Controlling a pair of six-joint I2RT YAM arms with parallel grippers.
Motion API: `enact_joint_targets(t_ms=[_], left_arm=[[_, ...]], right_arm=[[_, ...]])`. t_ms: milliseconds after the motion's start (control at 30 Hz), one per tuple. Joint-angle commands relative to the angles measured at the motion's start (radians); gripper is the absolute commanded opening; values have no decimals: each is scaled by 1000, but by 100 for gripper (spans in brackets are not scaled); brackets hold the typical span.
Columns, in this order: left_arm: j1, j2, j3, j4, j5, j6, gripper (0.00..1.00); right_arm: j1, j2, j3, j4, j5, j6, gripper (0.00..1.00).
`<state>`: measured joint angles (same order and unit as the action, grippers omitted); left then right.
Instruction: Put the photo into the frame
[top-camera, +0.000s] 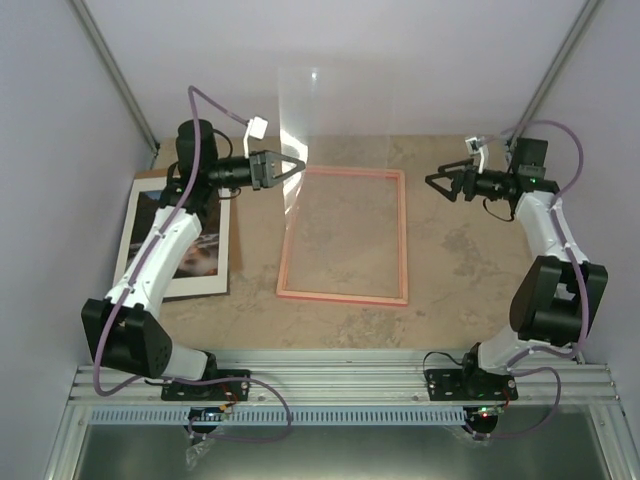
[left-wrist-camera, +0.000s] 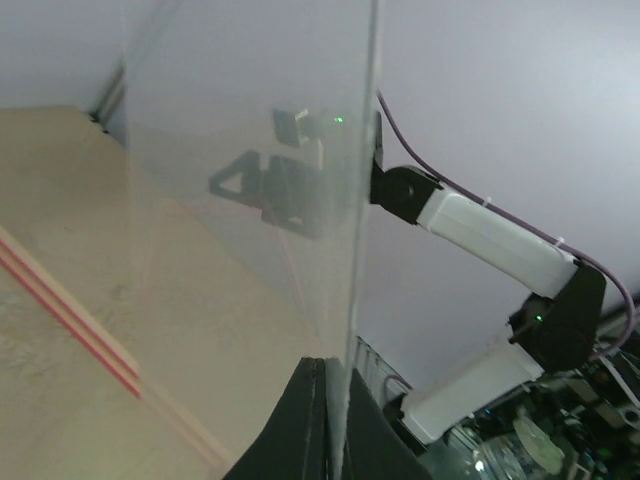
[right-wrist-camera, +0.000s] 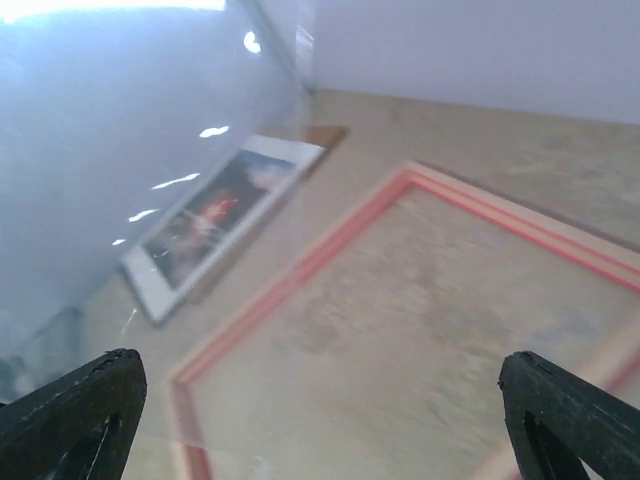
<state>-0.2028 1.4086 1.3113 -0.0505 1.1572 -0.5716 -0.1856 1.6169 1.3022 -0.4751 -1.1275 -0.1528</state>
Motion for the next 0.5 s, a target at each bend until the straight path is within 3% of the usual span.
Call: enact_joint_targets(t_ms=[0,267,467], left_arm=[[-28,-46,-15,78,80,-17,0],[-62,-58,-40,165,147,-73,0],[-69,-54,-57,202,178,-84,0]], right_arm=[[27,-61,-5,140,-240,147,98],[106,-94,-47,210,-193,159,98],[131,-93,-101,234,-243,201,98]])
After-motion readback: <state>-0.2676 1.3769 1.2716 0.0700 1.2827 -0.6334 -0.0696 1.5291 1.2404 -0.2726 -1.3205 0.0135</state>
